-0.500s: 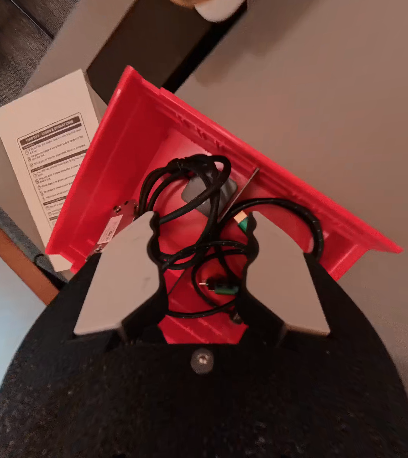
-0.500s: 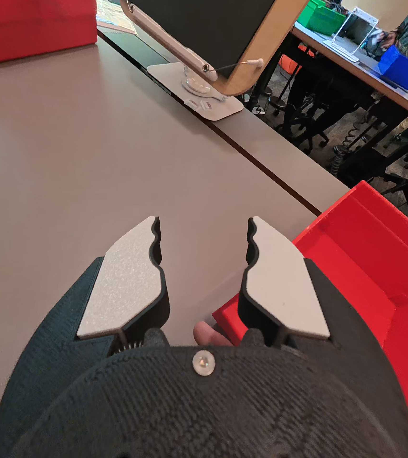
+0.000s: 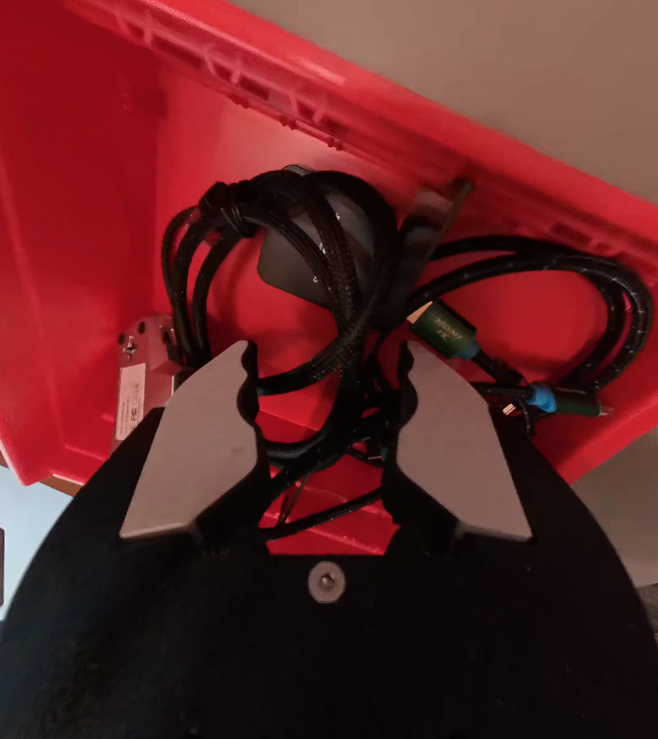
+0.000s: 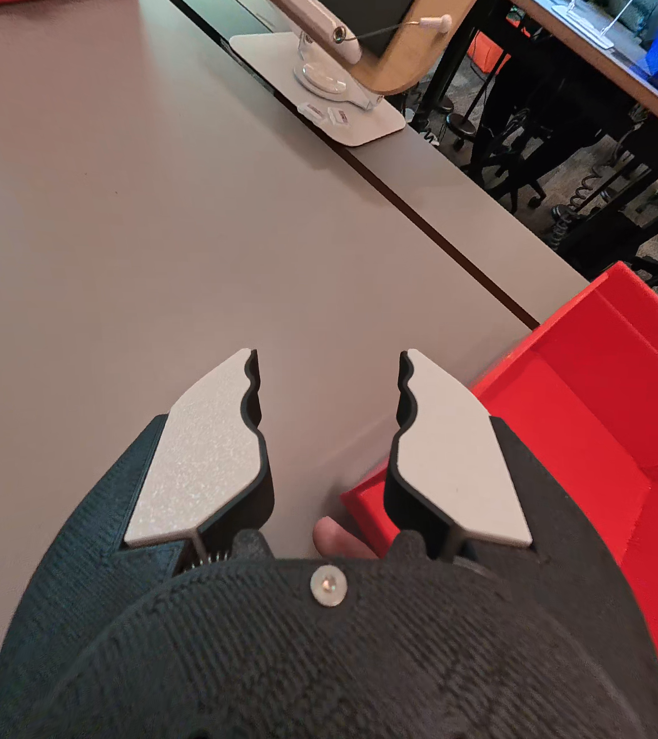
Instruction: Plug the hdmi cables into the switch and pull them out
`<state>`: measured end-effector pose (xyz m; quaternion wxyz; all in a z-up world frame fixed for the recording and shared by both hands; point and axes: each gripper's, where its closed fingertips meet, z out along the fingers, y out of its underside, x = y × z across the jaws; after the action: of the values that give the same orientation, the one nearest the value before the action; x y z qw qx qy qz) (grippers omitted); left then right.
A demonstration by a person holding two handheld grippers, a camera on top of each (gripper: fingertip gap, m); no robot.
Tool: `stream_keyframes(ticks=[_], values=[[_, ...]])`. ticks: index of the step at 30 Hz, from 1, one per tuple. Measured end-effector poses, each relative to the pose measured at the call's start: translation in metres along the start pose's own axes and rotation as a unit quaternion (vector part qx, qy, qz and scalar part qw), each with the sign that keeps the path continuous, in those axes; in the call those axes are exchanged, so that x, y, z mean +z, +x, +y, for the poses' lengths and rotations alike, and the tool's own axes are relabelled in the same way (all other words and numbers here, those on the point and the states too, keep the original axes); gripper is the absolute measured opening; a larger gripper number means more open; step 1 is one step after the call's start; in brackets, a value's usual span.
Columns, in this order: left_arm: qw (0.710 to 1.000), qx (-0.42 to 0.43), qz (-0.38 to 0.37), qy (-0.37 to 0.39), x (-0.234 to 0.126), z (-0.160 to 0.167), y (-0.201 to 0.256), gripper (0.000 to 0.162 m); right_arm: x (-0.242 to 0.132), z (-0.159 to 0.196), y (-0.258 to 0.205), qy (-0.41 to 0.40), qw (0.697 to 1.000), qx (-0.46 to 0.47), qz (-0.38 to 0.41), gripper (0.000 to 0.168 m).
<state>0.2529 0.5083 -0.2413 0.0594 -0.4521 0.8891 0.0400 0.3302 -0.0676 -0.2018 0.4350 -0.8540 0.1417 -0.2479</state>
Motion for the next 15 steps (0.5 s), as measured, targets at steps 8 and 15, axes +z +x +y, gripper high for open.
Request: stream_keyframes(ticks=[8, 15], values=[[0.995, 0.096, -0.021, 0.001, -0.022, -0.002, 0.002, 0.012, -0.003, 0.0, 0.003, -0.003, 1.0, -0.018, 0.011, 0.068], [0.987, 0.077, -0.129, 0.047, -0.061, -0.01, -0.023, 0.008, -0.011, -0.003, 0.008, 0.002, 1.0, -0.017, 0.024, 0.067]])
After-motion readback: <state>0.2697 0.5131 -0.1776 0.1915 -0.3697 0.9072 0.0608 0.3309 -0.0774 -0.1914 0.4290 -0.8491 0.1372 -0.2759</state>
